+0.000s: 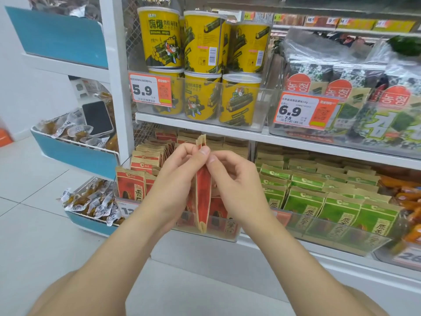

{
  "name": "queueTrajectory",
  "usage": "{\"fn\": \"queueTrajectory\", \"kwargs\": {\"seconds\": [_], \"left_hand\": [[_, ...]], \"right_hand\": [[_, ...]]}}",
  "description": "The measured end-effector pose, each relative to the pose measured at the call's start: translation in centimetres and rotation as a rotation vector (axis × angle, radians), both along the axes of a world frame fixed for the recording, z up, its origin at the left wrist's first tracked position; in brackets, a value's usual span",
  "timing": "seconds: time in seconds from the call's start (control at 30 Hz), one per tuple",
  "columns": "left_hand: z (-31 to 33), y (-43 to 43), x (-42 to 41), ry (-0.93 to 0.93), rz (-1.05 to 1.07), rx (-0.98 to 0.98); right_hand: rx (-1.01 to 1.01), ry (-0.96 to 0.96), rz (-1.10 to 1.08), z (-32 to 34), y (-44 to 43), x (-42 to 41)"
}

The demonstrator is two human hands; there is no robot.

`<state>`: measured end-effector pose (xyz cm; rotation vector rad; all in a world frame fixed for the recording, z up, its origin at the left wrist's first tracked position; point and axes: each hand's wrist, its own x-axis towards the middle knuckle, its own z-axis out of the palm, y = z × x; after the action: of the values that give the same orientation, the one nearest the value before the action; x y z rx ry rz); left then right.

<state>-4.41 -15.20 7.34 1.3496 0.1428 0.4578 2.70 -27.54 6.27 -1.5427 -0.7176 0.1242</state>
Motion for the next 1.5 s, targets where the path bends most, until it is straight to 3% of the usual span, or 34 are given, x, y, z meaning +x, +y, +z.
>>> {"fn": "queueTrajectory", "kwargs": {"seconds": [0.23,0.53,0.67,0.93,1.5], "left_hand": [[-0.3,0.2,-0.2,0.003,-0.049,-0.112],[-0.3,-1.3,-0.1,0.001,0.019,-0.219],[-0.4,-1.6,0.0,0.015,-0.023,-0.263],[-0.3,-1.0,-0.3,0.073,-0.119,-0.303],[-0.2,-0.4,-0.4,0.055,-0.117,-0.301]], "right_hand": [[0.081,0.181,-0.003,-0.2,1.0,-1.2],[0.112,0.04,-0.151,-0.2,0.5,-1.2],[0.18,0.135,-0.185,0.0,0.1,-0.8],[0.289,0.373,0.007,1.0,-0.3,-1.0],[0.213,0.232,-0.019,0.4,0.2,-0.5]]}}
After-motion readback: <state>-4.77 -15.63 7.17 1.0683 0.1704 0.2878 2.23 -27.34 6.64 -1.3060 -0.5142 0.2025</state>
